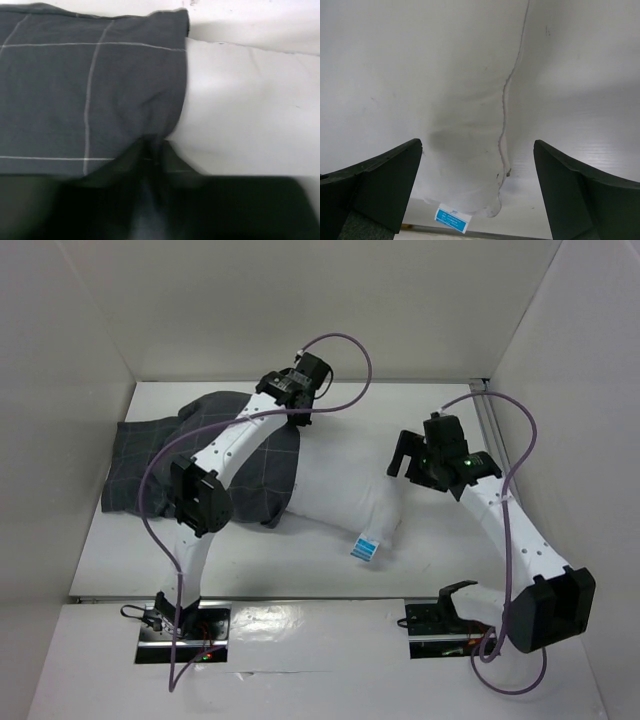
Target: Put the pillow into the pillowcase
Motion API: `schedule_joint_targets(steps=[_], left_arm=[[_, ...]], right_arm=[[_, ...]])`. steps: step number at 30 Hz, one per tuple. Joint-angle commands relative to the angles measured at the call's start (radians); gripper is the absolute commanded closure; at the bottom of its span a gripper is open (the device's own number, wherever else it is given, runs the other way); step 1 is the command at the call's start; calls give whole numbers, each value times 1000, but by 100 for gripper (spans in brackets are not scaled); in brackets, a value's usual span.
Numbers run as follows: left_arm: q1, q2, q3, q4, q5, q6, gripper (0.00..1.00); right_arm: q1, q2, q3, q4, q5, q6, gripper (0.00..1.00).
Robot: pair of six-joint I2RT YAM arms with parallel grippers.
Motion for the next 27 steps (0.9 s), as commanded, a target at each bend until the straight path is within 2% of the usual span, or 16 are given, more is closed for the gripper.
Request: schedule_joint_targets(steps=[1,2,4,6,7,9,10,11,12,15,17,19,22,23,25,27], left_arm=[[23,-59,-10,-14,-16,-9,75],[23,-70,-10,-3,-4,-9,86],[23,-70,3,11,51,0,100],[32,-79,32,21,94,0,100],[41,-79,41,21,137,0,100],[41,-79,53,32,197,0,100],[41,-91,53,32,252,0,100],[41,-110,53,55,291,0,100],[41,-123,53,73,334,0,100],[26,-215,-5,200,573,-11,100],[-17,-248,15,250,710,-37,100],[-46,-257,62,291,800,-60,100],[-103,-234,158,339,897,-108,100],[-130,-234,145,363,936,-147,100],[-157,-234,104,458,975,-184,100],[-178,-190,89,474,987,-220,100]], right_arm=[[-24,32,-51,76,-109,-17,0],[-24,45,-62,97,-133,-17,0],[-35,72,-74,154,-211,-17,0],[-35,130,-105,258,-277,-3,0],[-35,172,-105,295,-306,-3,6],[-35,203,-102,370,-363,-3,35],[-23,203,-85,371,-363,6,72],[-2,212,-62,371,-342,6,87],[8,201,-4,331,-311,6,98],[17,139,111,269,-218,-21,100],[17,103,179,243,-190,-33,100],[26,68,291,182,-169,-43,100],[35,34,332,156,-169,-32,100],[48,19,306,189,-169,-6,100],[71,6,129,283,-236,73,100],[103,58,-68,414,-277,123,100]])
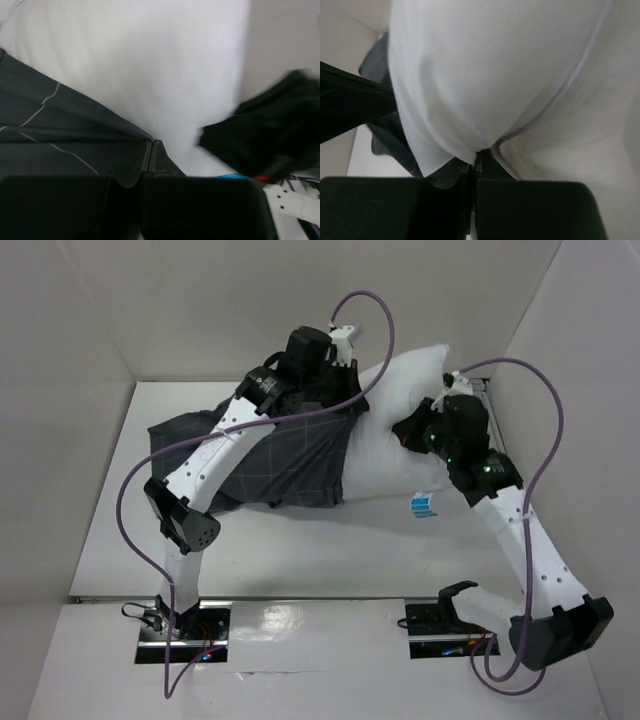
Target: Put the pillow into the pillowcase
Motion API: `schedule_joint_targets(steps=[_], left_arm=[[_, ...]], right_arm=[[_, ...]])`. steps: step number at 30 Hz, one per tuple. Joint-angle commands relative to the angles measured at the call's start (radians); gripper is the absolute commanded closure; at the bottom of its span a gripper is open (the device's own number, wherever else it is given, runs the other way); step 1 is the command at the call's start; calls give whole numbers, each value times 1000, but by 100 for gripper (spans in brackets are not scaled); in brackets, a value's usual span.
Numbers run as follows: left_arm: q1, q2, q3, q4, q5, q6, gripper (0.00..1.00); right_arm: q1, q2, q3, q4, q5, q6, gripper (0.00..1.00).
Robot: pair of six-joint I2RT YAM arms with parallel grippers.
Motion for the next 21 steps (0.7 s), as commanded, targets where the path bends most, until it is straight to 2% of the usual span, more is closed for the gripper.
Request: schedule_joint_targets(steps=[1,3,6,8,9,10,11,12,14,15,16,17,18,21], left_arm=[[-96,5,19,245,266,-138,100],[-96,5,1,234,266,-149,100],[-96,-54,-88,234,155,-123,100],[-85,-63,-119,234,124,-111,100],[-76,-63,-119,234,98,-85,97],[-76,-54,-99,187,81,-68,88],[-67,-45,-75,150,67,-48,73],[-67,-34,-17,112,34,1,46],[-67,-52,4,14,-78,68,26],[-67,-76,-18,-8,-133,85,20],[-67,-143,-50,-23,-198,102,3],[-67,-184,-90,-36,-264,119,0],[-67,-228,-137,-45,-402,133,0],[-67,-412,-434,-45,-602,112,0]], right_arm=[[89,115,-262,206,-157,144,100],[98,119,-349,226,-157,173,100],[107,29,-423,225,-90,188,100],[107,11,-423,190,-14,188,100],[107,1,-411,156,6,176,100],[107,0,-384,144,18,167,100],[107,10,-365,130,29,167,100],[107,20,-345,118,38,141,100],[107,34,-281,76,38,104,69],[107,34,-259,61,38,90,52],[107,46,-238,20,49,80,37],[98,46,-200,3,49,80,17],[98,46,-184,-14,59,66,13],[98,31,-138,-108,96,46,5]])
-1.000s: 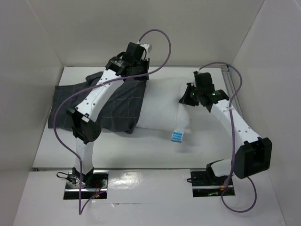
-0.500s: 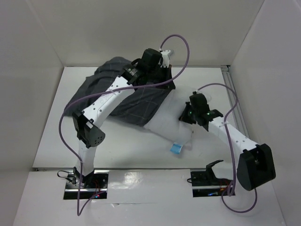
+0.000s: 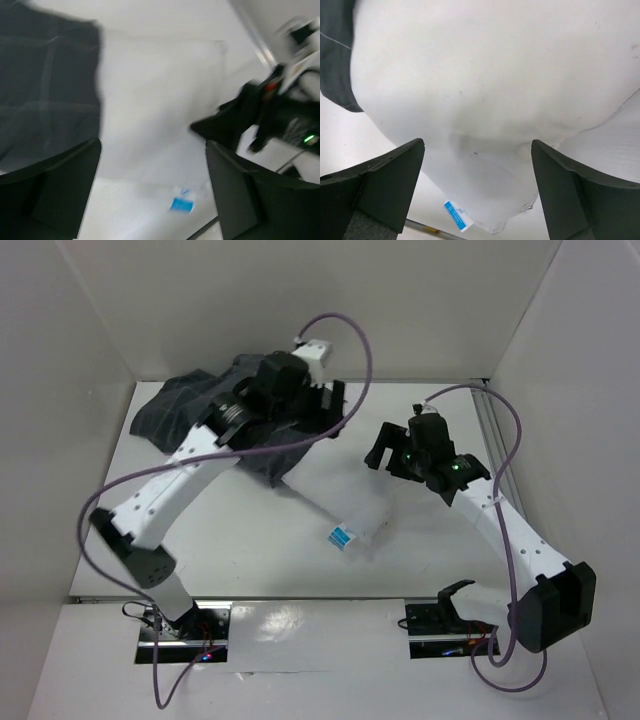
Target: Put the pillow into the pillowcase
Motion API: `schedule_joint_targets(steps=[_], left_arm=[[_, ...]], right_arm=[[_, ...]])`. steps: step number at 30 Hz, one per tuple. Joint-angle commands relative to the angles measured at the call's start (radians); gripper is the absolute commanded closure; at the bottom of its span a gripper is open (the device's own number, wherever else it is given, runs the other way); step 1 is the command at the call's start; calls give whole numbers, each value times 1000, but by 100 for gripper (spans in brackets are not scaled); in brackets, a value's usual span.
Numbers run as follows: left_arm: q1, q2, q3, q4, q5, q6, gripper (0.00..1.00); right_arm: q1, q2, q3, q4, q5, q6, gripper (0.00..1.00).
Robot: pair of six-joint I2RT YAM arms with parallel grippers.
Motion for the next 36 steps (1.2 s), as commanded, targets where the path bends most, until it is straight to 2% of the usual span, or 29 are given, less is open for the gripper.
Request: schedule_joint_targets(steps=[1,2,3,4,5,6,7,8,9,10,14,16,22,26,31,34,36], left_arm=[[0,-207,-226,-9,-299,14,9],[0,-303,-302,10,-317,-3,22],[0,-351,-466,73,-327,-38,37],[0,-397,-549,107,-310,-51,47],[0,-438,-629,145,-287,-51,52],[10,-492,-698,173,-267,-95,50],[10,-506,-802,190,-267,-121,40],[10,-517,-849,213,-267,-143,26],[10,-526,-942,230,-291,-172,3],[10,-538,-990,259,-291,-172,0],[23,-539,-1179,434,-325,-191,0],[49,-539,-1278,584,-314,-191,0],[171,-410,-1340,854,-221,-139,10],[248,-281,-1311,949,-129,-100,10],[270,-197,-1250,962,-77,-100,16],[270,-166,-1210,946,-86,-89,27],[270,-155,-1199,936,-95,-89,52]], right_arm=[[8,-26,72,-106,48,-33,5],[8,-35,72,-119,63,-33,4],[8,-35,72,-130,64,-33,3],[8,-52,72,-145,73,-33,3],[8,-63,81,-155,73,-33,1],[-1,-63,81,-164,73,-33,1],[-1,-63,81,-178,61,-33,0],[-1,-63,72,-178,60,-33,0],[-1,-63,72,-190,33,-33,0],[-1,-63,59,-190,33,-33,0],[-1,-84,18,-215,13,-33,0],[-1,-94,18,-235,13,-33,0],[-1,-112,-4,-245,13,-33,0],[-1,-103,-4,-256,13,-33,0],[-1,-94,-4,-256,12,-33,0],[-1,-72,-13,-256,-54,-44,0],[-1,-63,-46,-242,-109,-70,0]])
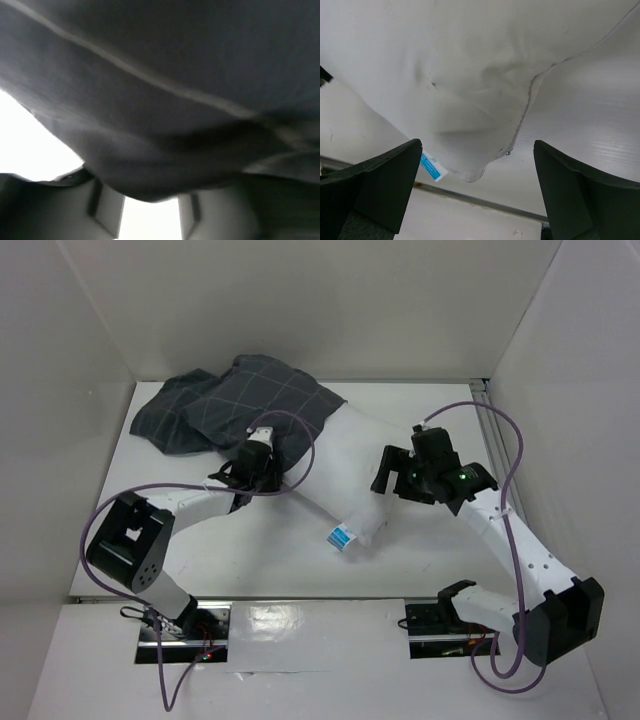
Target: Put the pillow into the pillowcase
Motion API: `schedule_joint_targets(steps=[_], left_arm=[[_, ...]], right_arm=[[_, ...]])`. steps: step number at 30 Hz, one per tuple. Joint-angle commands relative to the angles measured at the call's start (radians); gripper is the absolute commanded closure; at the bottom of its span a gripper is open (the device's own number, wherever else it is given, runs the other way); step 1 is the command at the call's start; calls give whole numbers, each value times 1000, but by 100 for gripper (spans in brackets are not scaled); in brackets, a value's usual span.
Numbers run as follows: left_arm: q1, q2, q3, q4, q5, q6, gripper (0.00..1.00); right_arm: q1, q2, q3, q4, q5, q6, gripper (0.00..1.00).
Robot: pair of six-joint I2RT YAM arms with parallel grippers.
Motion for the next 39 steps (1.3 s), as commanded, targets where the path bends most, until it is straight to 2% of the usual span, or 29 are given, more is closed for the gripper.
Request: schedule_joint_targets(steps=[1,2,3,6,8,10,11,12,13,14,15,17,18,20,21,23,24,27,31,34,39], left_arm=[[13,9,49,40,11,11,64],[13,9,63,31,10,11,77],[13,9,78,31,28,11,100],[13,9,136,-52,83,20,100],[4,-14,173,-88,138,29,100],[-18,-41,210,-115,190,29,100],[-51,-67,259,-124,263,29,100],[-72,-67,294,-124,298,29,100],[-90,-76,342,-165,318,29,100],[-107,-67,395,-187,350,17,100],[-130,-52,543,-264,365,28,100],[-130,-8,734,-364,394,46,100],[-130,53,953,-418,408,66,100],[-130,118,1174,-544,440,66,100],[-130,146,1353,-562,501,57,100],[-130,207,1466,-573,561,22,100],[-130,207,1486,-540,627,-31,100],[-139,207,1390,-428,732,-107,100],[-148,152,1245,-454,732,-116,100],[-167,28,1148,-484,663,-94,100],[-176,-96,1161,-636,547,-70,100]], right_arm=[[0,25,-54,15,-164,-50,0],[0,25,-69,32,-202,-63,0],[0,43,-98,51,-220,-63,0],[9,56,-152,137,-257,-37,0],[9,74,-172,206,-295,-19,13],[9,114,-172,331,-318,-3,36],[9,181,-159,371,-319,9,71],[9,224,-131,414,-303,0,86],[9,269,-20,415,-267,-14,96],[9,316,63,401,-250,-50,100],[-2,400,260,351,-239,-75,100],[-11,455,466,291,-181,-127,100],[-11,485,644,251,-168,-141,100],[-22,495,783,209,-159,-150,100],[-22,495,832,192,-159,-161,100],[-22,472,871,177,-179,-149,100],[-10,449,843,200,-179,-125,100],[1,369,670,282,-179,-69,100],[10,288,498,292,-190,-49,100],[10,162,391,235,-157,-49,100],[20,-50,340,-2,-72,-38,100]])
